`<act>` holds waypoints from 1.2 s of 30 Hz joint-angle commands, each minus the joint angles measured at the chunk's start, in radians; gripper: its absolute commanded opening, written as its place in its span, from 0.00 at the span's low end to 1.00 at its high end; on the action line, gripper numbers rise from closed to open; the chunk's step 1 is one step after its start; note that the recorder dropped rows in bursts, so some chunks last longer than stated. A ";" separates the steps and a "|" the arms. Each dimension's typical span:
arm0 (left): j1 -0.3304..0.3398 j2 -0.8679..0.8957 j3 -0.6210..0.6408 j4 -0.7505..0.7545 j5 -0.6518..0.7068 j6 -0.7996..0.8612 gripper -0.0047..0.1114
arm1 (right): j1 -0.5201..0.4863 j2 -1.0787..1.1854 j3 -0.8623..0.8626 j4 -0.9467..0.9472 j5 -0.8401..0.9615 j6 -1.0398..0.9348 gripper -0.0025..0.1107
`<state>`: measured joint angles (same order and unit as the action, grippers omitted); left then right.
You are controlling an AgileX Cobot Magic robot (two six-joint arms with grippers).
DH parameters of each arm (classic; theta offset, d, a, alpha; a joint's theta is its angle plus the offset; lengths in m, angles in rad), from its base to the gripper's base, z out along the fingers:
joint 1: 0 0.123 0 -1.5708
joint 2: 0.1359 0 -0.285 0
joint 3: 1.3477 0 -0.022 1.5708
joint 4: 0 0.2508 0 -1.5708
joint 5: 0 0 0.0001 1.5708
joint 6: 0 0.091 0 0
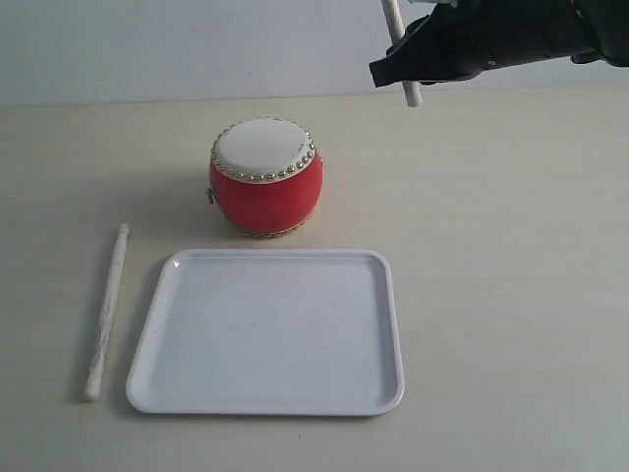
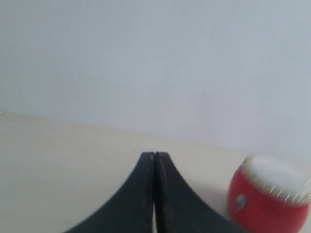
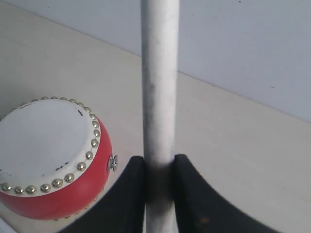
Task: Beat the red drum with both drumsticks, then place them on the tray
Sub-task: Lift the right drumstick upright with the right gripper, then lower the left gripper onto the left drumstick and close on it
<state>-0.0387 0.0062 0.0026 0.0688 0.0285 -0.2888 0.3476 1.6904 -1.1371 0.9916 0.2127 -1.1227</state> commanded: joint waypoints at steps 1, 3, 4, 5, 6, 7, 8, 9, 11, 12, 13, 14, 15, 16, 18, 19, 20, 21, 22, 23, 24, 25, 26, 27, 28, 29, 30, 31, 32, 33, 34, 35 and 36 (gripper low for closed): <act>0.001 -0.006 -0.003 -0.044 -0.185 -0.263 0.04 | 0.000 -0.010 -0.007 0.004 0.001 0.008 0.02; 0.001 -0.006 -0.003 -0.044 -0.225 -0.270 0.04 | 0.000 -0.010 -0.007 0.004 0.010 0.010 0.02; 0.001 -0.006 -0.003 -0.044 -0.247 -0.270 0.04 | 0.000 -0.010 -0.007 0.004 0.017 0.010 0.02; 0.001 -0.006 -0.003 -0.044 -0.284 -0.272 0.04 | 0.000 -0.010 -0.007 0.004 0.018 0.010 0.02; 0.001 -0.006 -0.003 -0.044 -0.350 -0.272 0.04 | 0.000 -0.010 -0.007 0.004 0.021 0.010 0.02; 0.001 -0.006 -0.003 -0.044 -0.425 -0.272 0.04 | 0.000 -0.010 -0.007 0.004 0.021 0.010 0.02; 0.001 -0.006 -0.003 -0.044 -0.541 -0.265 0.04 | 0.000 -0.010 -0.007 0.004 0.021 0.010 0.02; 0.001 -0.006 -0.003 -0.044 -0.638 -0.261 0.04 | 0.000 -0.010 -0.007 0.004 0.021 0.010 0.02; 0.001 0.015 -0.066 -0.044 -0.693 -0.261 0.04 | 0.000 -0.010 -0.007 0.004 0.021 0.010 0.02; 0.001 0.041 -0.126 -0.041 -0.642 -0.238 0.04 | 0.000 -0.010 -0.007 0.004 0.021 0.010 0.02; 0.001 0.069 -0.194 -0.032 -0.585 -0.204 0.04 | 0.000 -0.010 -0.007 0.004 0.021 0.010 0.02; 0.001 0.113 -0.264 -0.027 -0.502 -0.149 0.04 | 0.000 -0.010 -0.007 0.004 0.021 0.010 0.02; 0.001 0.166 -0.334 -0.027 -0.415 -0.096 0.04 | 0.000 -0.010 -0.007 0.004 0.021 0.010 0.02; 0.001 0.228 -0.386 -0.027 -0.349 -0.059 0.04 | 0.000 -0.010 -0.007 0.004 0.021 0.010 0.02; 0.001 0.367 -0.500 -0.027 -0.190 -0.053 0.04 | 0.000 -0.010 -0.007 0.004 0.022 0.010 0.02; 0.001 0.429 -0.538 -0.027 -0.136 -0.056 0.04 | 0.000 -0.010 -0.007 0.004 0.024 0.010 0.02; 0.001 0.507 -0.583 -0.027 -0.070 -0.054 0.04 | 0.000 -0.010 -0.007 0.004 0.024 0.010 0.02; 0.001 0.587 -0.626 -0.024 0.006 -0.043 0.04 | 0.000 -0.010 -0.007 0.004 0.024 0.010 0.02; 0.001 0.652 -0.660 -0.020 0.085 -0.026 0.04 | 0.000 -0.010 -0.007 0.004 0.024 0.010 0.02; 0.001 0.736 -0.701 -0.020 0.170 0.003 0.04 | 0.000 -0.008 -0.007 0.004 0.024 0.010 0.02; 0.001 0.821 -0.741 -0.020 0.258 0.027 0.04 | 0.000 -0.008 -0.007 0.004 0.027 0.010 0.02; 0.001 0.972 -0.813 -0.022 0.411 0.043 0.04 | 0.000 -0.006 -0.007 0.004 0.029 0.010 0.02; 0.001 1.052 -0.844 -0.024 0.488 0.043 0.04 | 0.000 -0.004 -0.007 0.004 0.029 0.010 0.02; -0.011 1.197 -0.893 -0.024 0.616 0.050 0.04 | 0.000 0.001 -0.007 0.004 0.029 0.010 0.02; -0.021 1.263 -0.914 -0.024 0.679 0.053 0.04 | 0.000 0.001 -0.007 0.004 0.029 0.010 0.02; -0.053 1.370 -0.951 -0.024 0.799 0.074 0.04 | 0.000 0.001 -0.007 0.004 0.029 0.010 0.02; -0.076 1.423 -0.970 -0.024 0.849 0.080 0.04 | 0.000 0.001 -0.007 0.004 0.029 0.010 0.02; -0.122 1.506 -1.004 -0.024 0.913 0.090 0.04 | 0.000 0.001 -0.007 0.004 0.029 0.010 0.02; -0.175 1.573 -1.028 -0.024 0.940 0.094 0.04 | 0.000 0.001 -0.007 0.004 0.029 0.010 0.02; -0.211 1.608 -1.044 -0.024 0.945 0.094 0.04 | 0.000 0.001 -0.007 0.004 0.029 0.010 0.02; -0.258 1.646 -1.066 -0.024 0.938 0.094 0.04 | 0.000 0.001 -0.007 0.004 0.029 0.010 0.02; -0.293 1.668 -1.077 -0.024 0.921 0.085 0.04 | 0.000 0.001 -0.007 0.004 0.029 0.010 0.02; -0.335 1.696 -1.099 -0.024 0.903 0.067 0.04 | 0.000 0.001 -0.007 0.004 0.029 0.010 0.02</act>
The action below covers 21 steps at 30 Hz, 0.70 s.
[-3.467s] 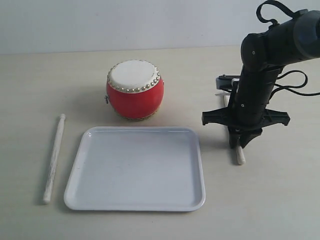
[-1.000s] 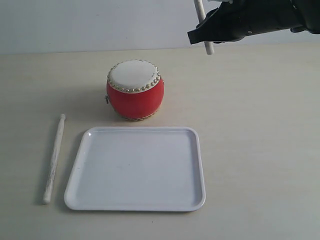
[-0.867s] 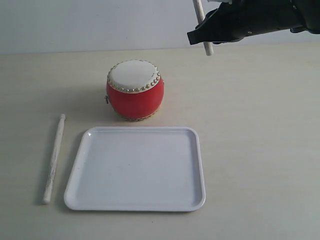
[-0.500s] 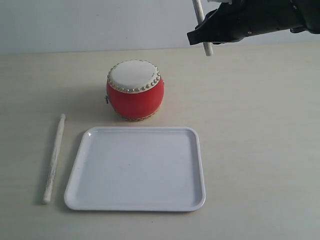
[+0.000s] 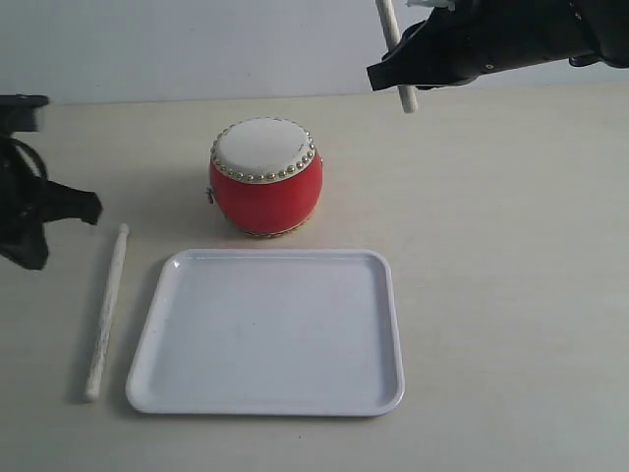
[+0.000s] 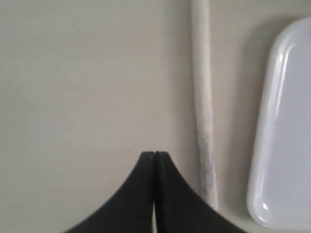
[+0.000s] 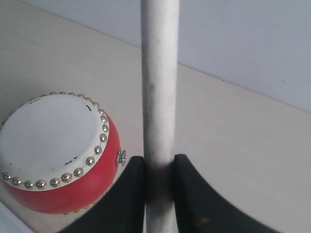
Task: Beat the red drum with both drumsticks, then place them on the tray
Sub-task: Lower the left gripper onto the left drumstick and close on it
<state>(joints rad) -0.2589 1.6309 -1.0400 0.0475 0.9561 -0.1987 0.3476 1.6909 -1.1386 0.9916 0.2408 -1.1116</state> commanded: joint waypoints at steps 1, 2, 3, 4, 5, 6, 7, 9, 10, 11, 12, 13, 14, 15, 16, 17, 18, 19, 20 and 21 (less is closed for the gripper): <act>-0.141 0.084 -0.072 -0.002 -0.025 -0.027 0.04 | 0.000 0.000 -0.005 0.004 0.001 -0.001 0.02; -0.169 0.103 -0.089 -0.002 -0.021 -0.050 0.04 | 0.000 0.000 -0.005 0.004 0.001 -0.001 0.02; -0.176 0.109 -0.094 -0.001 -0.018 -0.068 0.05 | 0.000 0.000 -0.005 0.004 0.001 -0.001 0.02; -0.181 0.117 -0.094 -0.001 -0.020 -0.083 0.08 | 0.000 0.000 -0.005 0.004 -0.001 -0.001 0.02; -0.181 0.121 -0.089 -0.001 -0.020 -0.095 0.11 | 0.000 0.000 -0.005 0.004 -0.001 -0.001 0.02; -0.181 0.123 -0.078 -0.001 -0.022 -0.101 0.14 | 0.000 0.000 -0.005 0.004 -0.001 -0.001 0.02; -0.181 0.125 -0.064 -0.001 -0.022 -0.111 0.19 | 0.000 0.000 -0.005 0.011 -0.001 -0.001 0.02; -0.181 0.125 -0.028 0.004 -0.027 -0.109 0.28 | 0.000 0.000 -0.005 0.027 -0.001 -0.003 0.02; -0.181 0.125 -0.004 0.004 -0.041 -0.111 0.33 | 0.000 0.000 -0.005 0.027 -0.001 -0.003 0.02; -0.181 0.123 0.016 0.004 -0.066 -0.113 0.37 | 0.000 0.000 -0.005 0.027 -0.001 -0.003 0.02; -0.181 0.123 0.044 0.004 -0.095 -0.119 0.43 | 0.000 0.000 -0.005 0.027 -0.001 -0.003 0.02; -0.181 0.121 0.062 0.004 -0.123 -0.127 0.47 | 0.000 0.000 -0.005 0.027 -0.001 -0.003 0.02; -0.181 0.121 0.082 0.004 -0.145 -0.136 0.50 | 0.000 0.000 -0.005 0.029 -0.001 -0.003 0.02; -0.181 0.121 0.100 0.006 -0.172 -0.151 0.52 | 0.000 0.000 -0.005 0.028 -0.001 -0.001 0.02; -0.181 0.121 0.115 0.006 -0.188 -0.162 0.53 | 0.000 0.000 -0.005 0.028 -0.001 -0.001 0.02; -0.181 0.121 0.129 0.006 -0.207 -0.170 0.53 | 0.000 0.000 -0.005 0.028 0.001 -0.001 0.02; -0.181 0.121 0.142 0.006 -0.221 -0.181 0.53 | 0.000 0.000 -0.005 0.028 0.001 -0.001 0.02; -0.181 0.121 0.151 0.006 -0.232 -0.192 0.53 | 0.000 0.000 -0.005 0.028 0.001 -0.001 0.02; -0.181 0.121 0.164 0.008 -0.246 -0.206 0.53 | 0.000 0.000 -0.005 0.028 0.001 -0.001 0.02; -0.181 0.121 0.177 0.020 -0.265 -0.216 0.53 | 0.000 0.000 -0.005 0.028 0.001 -0.001 0.02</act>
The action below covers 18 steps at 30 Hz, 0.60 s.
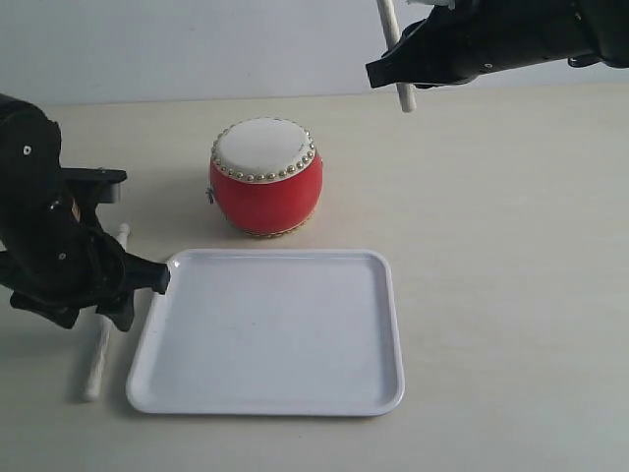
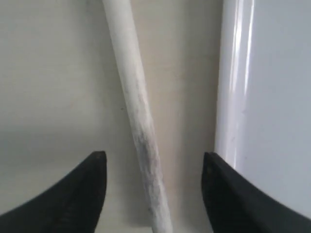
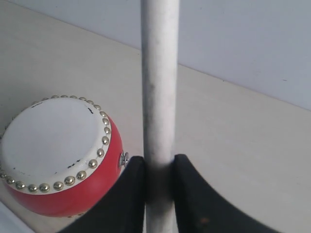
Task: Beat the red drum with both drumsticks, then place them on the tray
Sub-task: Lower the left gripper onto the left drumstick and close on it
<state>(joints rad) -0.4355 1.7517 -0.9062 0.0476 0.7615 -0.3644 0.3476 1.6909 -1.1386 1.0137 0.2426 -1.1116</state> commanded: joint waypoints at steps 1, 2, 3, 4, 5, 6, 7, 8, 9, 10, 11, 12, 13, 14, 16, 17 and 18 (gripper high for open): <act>-0.005 0.000 0.051 0.030 -0.088 -0.061 0.53 | 0.000 0.000 -0.005 0.006 -0.001 -0.001 0.02; -0.005 0.000 0.060 0.047 -0.102 -0.080 0.52 | 0.000 0.000 -0.005 0.006 -0.001 -0.001 0.02; -0.005 0.000 0.067 0.064 -0.113 -0.110 0.52 | 0.000 0.000 -0.005 0.006 -0.001 -0.001 0.02; -0.005 0.000 0.075 0.077 -0.122 -0.127 0.51 | 0.000 0.000 -0.005 0.006 -0.001 -0.001 0.02; -0.005 0.000 0.080 0.081 -0.138 -0.139 0.51 | 0.000 0.000 -0.005 0.006 -0.001 -0.001 0.02; -0.005 0.000 0.084 0.081 -0.159 -0.143 0.51 | 0.000 0.000 -0.005 0.006 -0.001 -0.001 0.02; -0.005 0.000 0.087 0.079 -0.173 -0.149 0.51 | 0.000 0.000 -0.005 0.006 -0.001 -0.001 0.02; -0.005 0.000 0.089 0.079 -0.184 -0.157 0.51 | 0.000 0.000 -0.005 0.006 -0.001 -0.001 0.02; -0.005 0.000 0.092 0.079 -0.188 -0.163 0.51 | 0.000 0.000 -0.005 0.006 -0.001 -0.001 0.02; -0.005 0.000 0.093 0.079 -0.190 -0.168 0.51 | 0.000 0.000 -0.005 0.006 -0.001 -0.001 0.02; -0.005 0.002 0.093 0.079 -0.190 -0.168 0.51 | 0.000 0.000 -0.005 0.006 -0.001 -0.001 0.02; -0.005 0.002 0.096 0.079 -0.190 -0.168 0.51 | 0.000 0.000 -0.005 0.006 -0.001 -0.001 0.02; -0.005 0.004 0.103 0.079 -0.204 -0.168 0.51 | 0.000 0.000 -0.005 0.006 -0.001 -0.001 0.02; -0.005 0.004 0.110 0.079 -0.218 -0.168 0.51 | 0.000 0.000 -0.005 0.006 0.001 -0.001 0.02; -0.005 0.004 0.128 0.079 -0.251 -0.168 0.51 | 0.002 0.000 -0.005 0.006 0.002 -0.001 0.02; -0.005 0.004 0.136 0.079 -0.260 -0.168 0.51 | 0.002 0.000 -0.005 0.006 0.002 -0.001 0.02; -0.005 0.004 0.142 0.079 -0.270 -0.168 0.51 | 0.002 0.000 -0.005 0.006 0.002 -0.001 0.02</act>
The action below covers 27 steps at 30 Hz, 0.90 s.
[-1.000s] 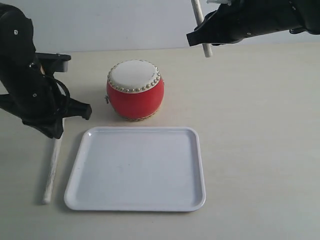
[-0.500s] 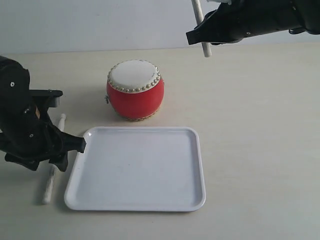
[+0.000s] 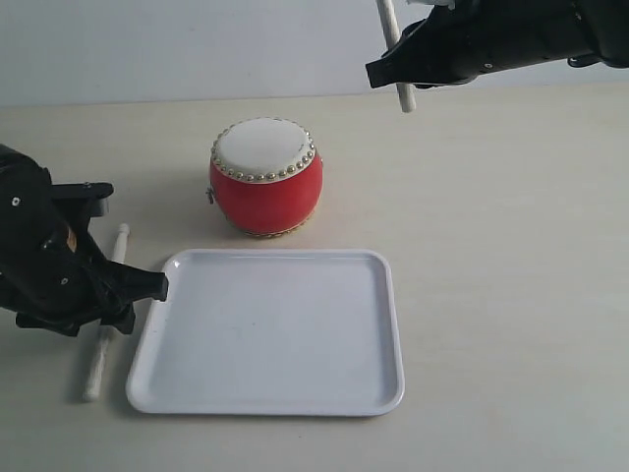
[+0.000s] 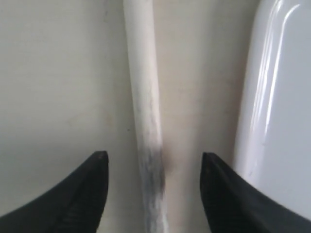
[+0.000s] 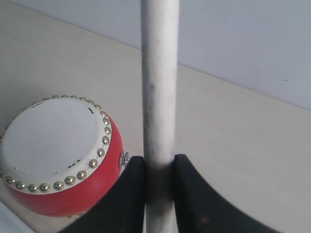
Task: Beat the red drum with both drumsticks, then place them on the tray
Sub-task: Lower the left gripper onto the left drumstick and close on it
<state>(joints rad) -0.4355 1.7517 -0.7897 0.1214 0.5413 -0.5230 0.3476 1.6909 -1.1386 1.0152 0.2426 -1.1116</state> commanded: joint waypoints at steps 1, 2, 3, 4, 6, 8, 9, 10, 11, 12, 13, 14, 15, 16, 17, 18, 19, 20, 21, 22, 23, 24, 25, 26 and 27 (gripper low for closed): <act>-0.005 0.004 0.033 0.006 -0.054 -0.010 0.51 | 0.002 0.000 -0.005 0.005 0.002 -0.001 0.02; -0.005 0.004 0.033 0.006 -0.054 -0.010 0.51 | 0.002 0.000 -0.005 0.005 0.002 -0.001 0.02; -0.005 0.004 0.035 0.006 -0.054 -0.010 0.51 | 0.002 0.000 -0.005 0.005 0.002 -0.001 0.02; -0.005 0.004 0.035 0.006 -0.054 -0.010 0.51 | 0.002 0.000 -0.005 0.005 0.002 -0.001 0.02; -0.005 0.004 0.035 0.006 -0.054 -0.010 0.51 | 0.002 0.000 -0.005 0.005 0.002 -0.001 0.02; -0.005 0.004 0.035 0.006 -0.052 -0.010 0.51 | 0.002 0.000 -0.005 0.005 0.002 -0.001 0.02; -0.005 0.004 0.037 0.006 -0.050 -0.010 0.51 | 0.002 0.000 -0.005 0.005 0.002 -0.001 0.02; -0.005 0.004 0.039 0.006 -0.050 -0.010 0.51 | 0.002 0.000 -0.005 0.005 0.002 -0.001 0.02; -0.005 0.004 0.043 0.006 -0.050 -0.010 0.51 | 0.002 0.000 -0.005 0.005 0.002 -0.001 0.02; -0.005 0.004 0.045 0.006 -0.050 -0.010 0.51 | 0.002 0.000 -0.005 0.005 0.002 -0.001 0.02; -0.005 0.006 0.048 0.006 -0.048 -0.010 0.51 | 0.002 0.000 -0.005 0.005 0.002 -0.001 0.02; -0.005 0.006 0.051 0.006 -0.045 -0.010 0.51 | 0.002 0.000 -0.005 0.005 0.002 -0.001 0.02; -0.005 0.006 0.055 0.006 -0.048 -0.010 0.51 | 0.002 0.000 -0.005 0.005 0.002 -0.001 0.02; -0.005 0.006 0.056 0.006 -0.048 -0.010 0.51 | 0.002 0.000 -0.005 0.005 0.002 0.002 0.02; -0.005 0.006 0.056 0.006 -0.048 -0.010 0.51 | 0.002 0.000 -0.005 0.005 0.002 0.006 0.02; -0.005 0.006 0.056 0.006 -0.048 -0.010 0.51 | 0.002 0.000 -0.005 0.005 0.002 0.008 0.02; -0.005 0.006 0.056 0.006 -0.048 -0.010 0.51 | 0.002 0.000 -0.005 0.005 0.002 0.008 0.02; -0.005 0.006 0.056 0.006 -0.048 -0.010 0.51 | 0.002 0.000 -0.005 0.005 0.002 0.008 0.02; -0.005 0.006 0.056 0.006 -0.048 -0.010 0.51 | 0.002 0.000 -0.005 0.005 0.002 0.008 0.02; -0.005 0.006 0.057 0.006 -0.046 -0.010 0.51 | 0.002 0.000 -0.005 0.005 0.002 0.008 0.02; -0.005 0.006 0.058 0.006 -0.040 -0.010 0.51 | 0.002 0.000 -0.005 0.005 0.002 0.008 0.02; -0.005 0.006 0.061 0.006 -0.041 -0.010 0.51 | 0.002 0.000 -0.005 0.005 0.002 0.008 0.02; -0.005 0.006 0.065 0.006 -0.041 -0.010 0.51 | 0.002 0.000 -0.005 0.005 0.002 0.008 0.02; -0.005 0.006 0.071 0.006 -0.043 -0.010 0.51 | 0.002 0.000 -0.005 0.005 0.002 0.008 0.02; -0.005 0.006 0.076 0.006 -0.044 -0.008 0.51 | 0.002 0.000 -0.005 0.005 0.002 0.008 0.02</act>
<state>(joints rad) -0.4355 1.7572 -0.7310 0.1214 0.4912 -0.5268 0.3476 1.6909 -1.1386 1.0152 0.2426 -1.1057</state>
